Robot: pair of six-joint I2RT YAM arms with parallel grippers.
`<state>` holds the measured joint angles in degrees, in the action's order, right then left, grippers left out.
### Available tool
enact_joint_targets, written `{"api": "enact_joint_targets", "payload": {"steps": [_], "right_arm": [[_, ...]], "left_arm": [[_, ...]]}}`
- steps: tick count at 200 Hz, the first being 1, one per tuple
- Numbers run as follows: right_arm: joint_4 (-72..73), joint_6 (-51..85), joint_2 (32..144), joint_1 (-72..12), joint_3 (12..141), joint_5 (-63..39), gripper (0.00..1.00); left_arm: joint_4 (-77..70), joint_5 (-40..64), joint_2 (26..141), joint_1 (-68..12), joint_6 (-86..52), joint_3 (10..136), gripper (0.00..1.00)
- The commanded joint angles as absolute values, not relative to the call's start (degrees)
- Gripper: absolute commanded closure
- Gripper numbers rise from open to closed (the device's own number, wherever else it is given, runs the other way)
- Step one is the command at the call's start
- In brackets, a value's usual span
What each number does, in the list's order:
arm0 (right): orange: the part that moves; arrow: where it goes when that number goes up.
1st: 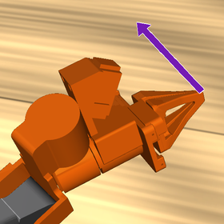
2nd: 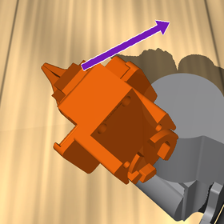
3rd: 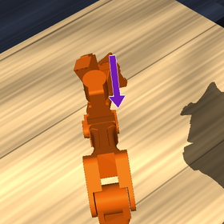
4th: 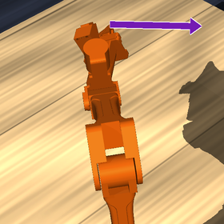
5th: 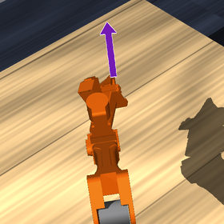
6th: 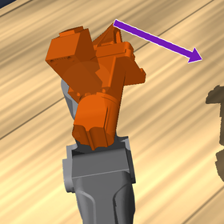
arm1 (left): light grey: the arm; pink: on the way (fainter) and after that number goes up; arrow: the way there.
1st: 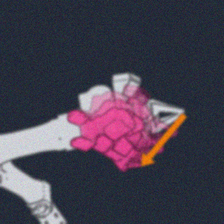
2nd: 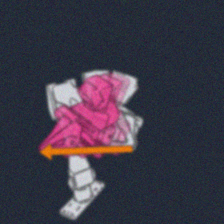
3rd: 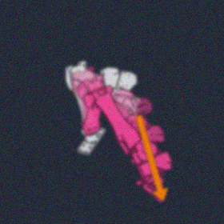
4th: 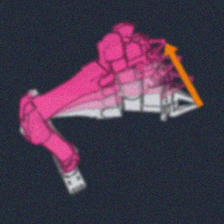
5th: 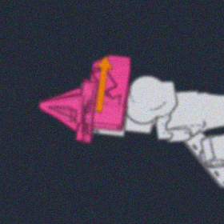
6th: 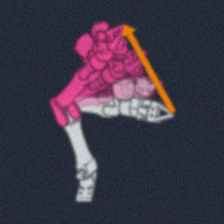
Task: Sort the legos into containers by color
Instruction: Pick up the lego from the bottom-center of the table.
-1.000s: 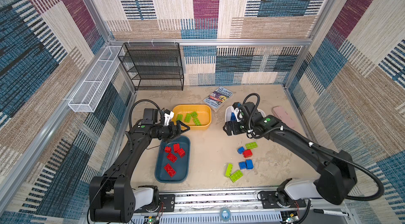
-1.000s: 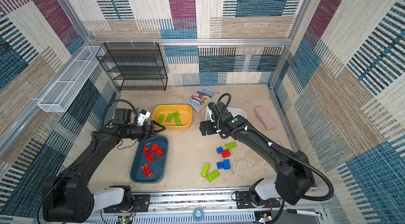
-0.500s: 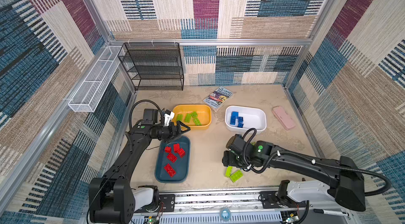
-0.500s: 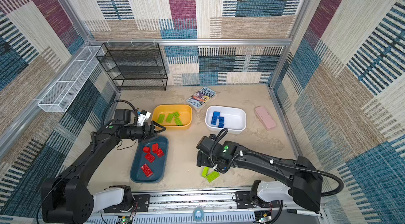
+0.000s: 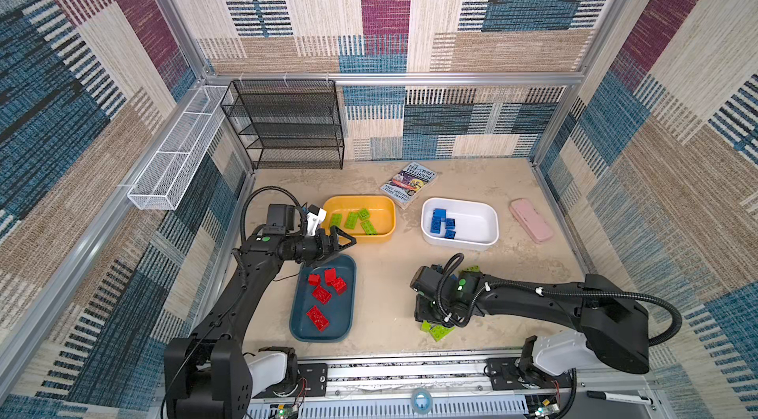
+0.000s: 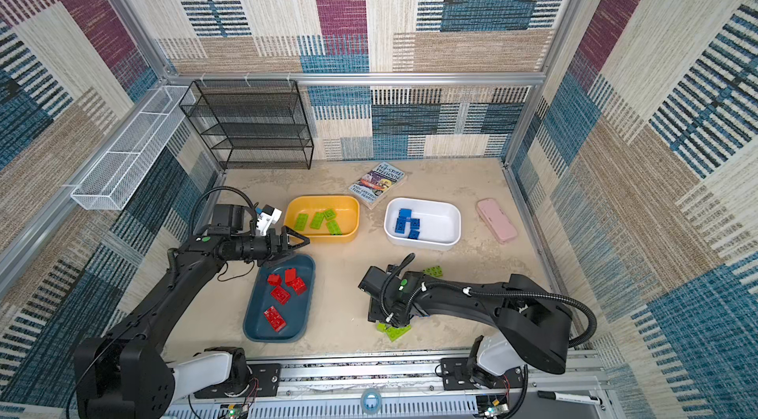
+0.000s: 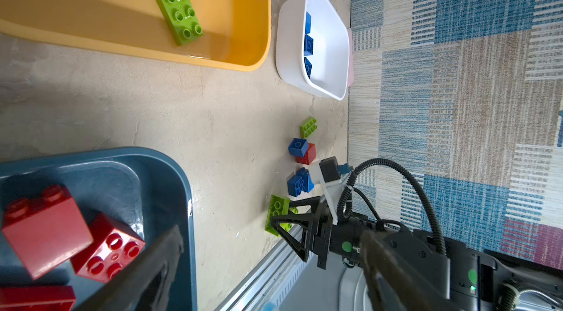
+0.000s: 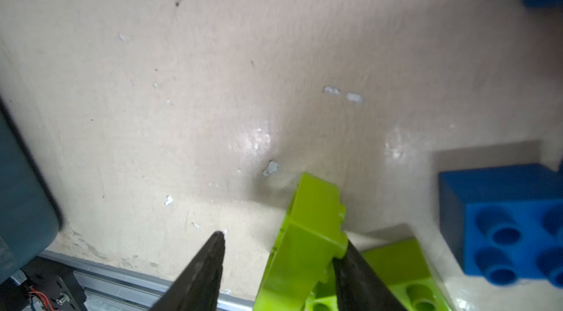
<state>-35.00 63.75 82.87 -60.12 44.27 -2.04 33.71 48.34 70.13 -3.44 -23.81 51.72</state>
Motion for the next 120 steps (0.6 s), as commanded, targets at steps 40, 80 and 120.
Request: {"api": "enact_joint_targets", "payload": {"steps": [40,80,120], "right_arm": [[-36.73,60.53,86.93,-61.04,46.62,-0.74,0.54],[-38.87,58.11,88.92,-60.98,50.57,2.39,0.68],[-41.81,54.96,89.82,-60.66,55.44,4.43,0.77]], "left_arm": [[34.15,48.92,69.69,-3.43,-22.2,52.12,0.06],[34.72,48.78,69.43,-3.44,-21.97,52.12,0.06],[35.19,48.54,69.48,-3.43,-21.93,53.03,0.06]]}}
